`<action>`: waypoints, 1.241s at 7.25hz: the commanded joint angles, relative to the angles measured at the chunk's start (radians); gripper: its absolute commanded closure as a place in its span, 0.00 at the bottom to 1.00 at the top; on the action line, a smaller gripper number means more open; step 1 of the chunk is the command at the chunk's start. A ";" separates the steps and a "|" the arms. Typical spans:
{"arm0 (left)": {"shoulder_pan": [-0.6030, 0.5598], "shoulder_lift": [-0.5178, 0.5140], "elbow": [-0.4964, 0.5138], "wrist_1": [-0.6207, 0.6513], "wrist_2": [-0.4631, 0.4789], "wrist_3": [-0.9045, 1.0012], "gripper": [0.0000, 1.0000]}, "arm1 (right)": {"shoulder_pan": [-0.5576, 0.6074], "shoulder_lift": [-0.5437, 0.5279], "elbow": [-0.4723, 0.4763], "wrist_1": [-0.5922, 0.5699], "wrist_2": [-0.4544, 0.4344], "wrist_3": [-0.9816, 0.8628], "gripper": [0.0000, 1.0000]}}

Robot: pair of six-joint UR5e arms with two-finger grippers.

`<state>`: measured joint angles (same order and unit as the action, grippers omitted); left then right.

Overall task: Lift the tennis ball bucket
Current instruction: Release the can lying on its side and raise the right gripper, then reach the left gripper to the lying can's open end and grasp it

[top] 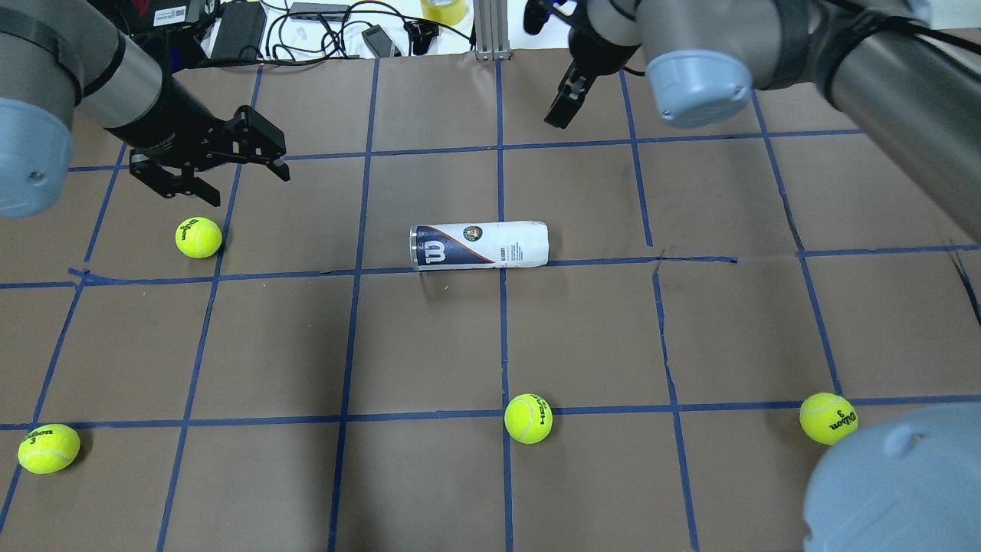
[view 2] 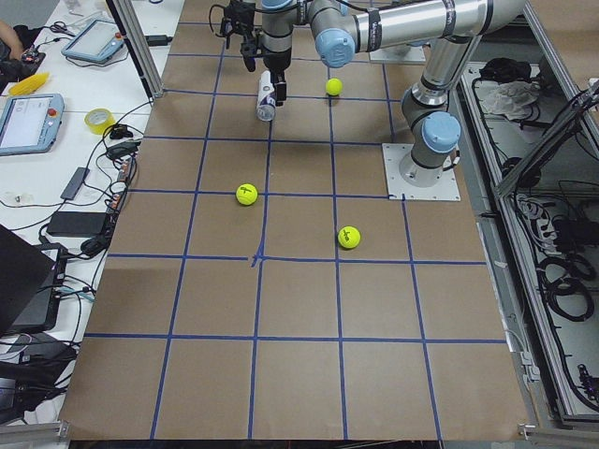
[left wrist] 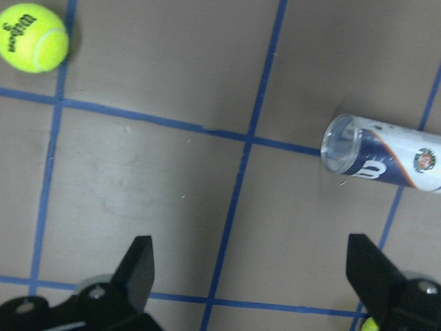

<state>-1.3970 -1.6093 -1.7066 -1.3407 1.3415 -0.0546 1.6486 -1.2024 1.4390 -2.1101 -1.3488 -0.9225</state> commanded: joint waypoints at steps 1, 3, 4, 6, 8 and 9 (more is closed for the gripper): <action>-0.007 -0.072 -0.011 0.078 -0.109 -0.001 0.00 | -0.117 -0.139 0.001 0.243 -0.055 0.181 0.00; -0.019 -0.125 -0.034 0.136 -0.249 -0.001 0.00 | -0.118 -0.306 0.020 0.381 -0.169 0.469 0.00; -0.022 -0.159 -0.065 0.182 -0.295 -0.001 0.00 | -0.118 -0.325 0.020 0.445 -0.162 0.555 0.00; -0.025 -0.239 -0.131 0.325 -0.382 -0.001 0.00 | -0.118 -0.371 0.027 0.484 -0.167 0.698 0.00; -0.066 -0.312 -0.136 0.365 -0.441 0.002 0.00 | -0.110 -0.397 0.055 0.565 -0.158 0.808 0.00; -0.076 -0.355 -0.136 0.376 -0.444 0.002 0.00 | -0.110 -0.402 0.041 0.549 -0.173 0.814 0.00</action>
<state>-1.4547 -1.9153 -1.8402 -0.9843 0.9119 -0.0522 1.5371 -1.5932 1.4849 -1.5607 -1.5105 -0.1402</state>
